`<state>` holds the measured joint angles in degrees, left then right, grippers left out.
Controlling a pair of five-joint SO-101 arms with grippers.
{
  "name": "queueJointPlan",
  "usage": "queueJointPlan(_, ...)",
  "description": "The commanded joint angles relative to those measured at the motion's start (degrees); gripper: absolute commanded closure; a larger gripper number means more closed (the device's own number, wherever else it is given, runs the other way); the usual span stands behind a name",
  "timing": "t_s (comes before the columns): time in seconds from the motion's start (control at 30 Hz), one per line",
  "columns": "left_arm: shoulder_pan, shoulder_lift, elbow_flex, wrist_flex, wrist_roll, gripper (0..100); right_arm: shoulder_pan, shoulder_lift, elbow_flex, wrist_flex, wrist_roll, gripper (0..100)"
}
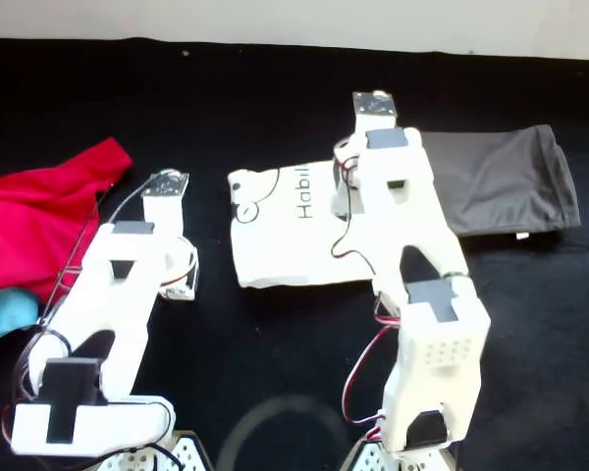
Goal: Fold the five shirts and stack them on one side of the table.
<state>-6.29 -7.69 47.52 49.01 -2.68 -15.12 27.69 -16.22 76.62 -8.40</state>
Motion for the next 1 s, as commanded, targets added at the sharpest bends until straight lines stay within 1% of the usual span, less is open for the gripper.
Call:
queueJointPlan(0.0,-0.57,-1.54,2.51,-4.4,0.09,87,-0.57,1.89,-5.14,-0.13,-0.44,59.1)
queueJointPlan(0.37,-0.57,-1.45,3.12,-4.84,0.18,87,-0.31,19.38,-16.04,0.66,-0.44,59.9)
queueJointPlan(0.4,-0.57,-1.45,3.12,-4.84,0.18,87,-0.31,20.62,-16.84,1.8,-0.44,62.7)
queueJointPlan(0.43,-0.57,-1.45,3.12,-4.84,0.18,87,-0.4,21.41,-17.45,2.59,-0.44,67.8)
queueJointPlan(0.57,-0.57,-1.36,3.12,-4.84,0.18,87,-0.13,24.48,-20.62,4.26,-0.09,99.5)
queueJointPlan(0.6,-0.57,-1.36,3.12,-4.84,0.18,87,-0.13,25.01,-21.14,4.35,-0.09,99.2)
queueJointPlan(0.63,-0.57,-1.36,3.12,-4.84,0.18,87,-0.04,25.27,-21.32,4.62,-0.09,96.5)
queueJointPlan(0.73,-0.57,-1.36,3.12,-4.84,0.18,87,0.66,25.45,-22.81,6.02,0.0,99.5)
queueJointPlan(0.97,-0.57,-1.36,3.12,-4.92,0.18,87,6.64,23.25,-33.71,12.7,0.35,99.2)
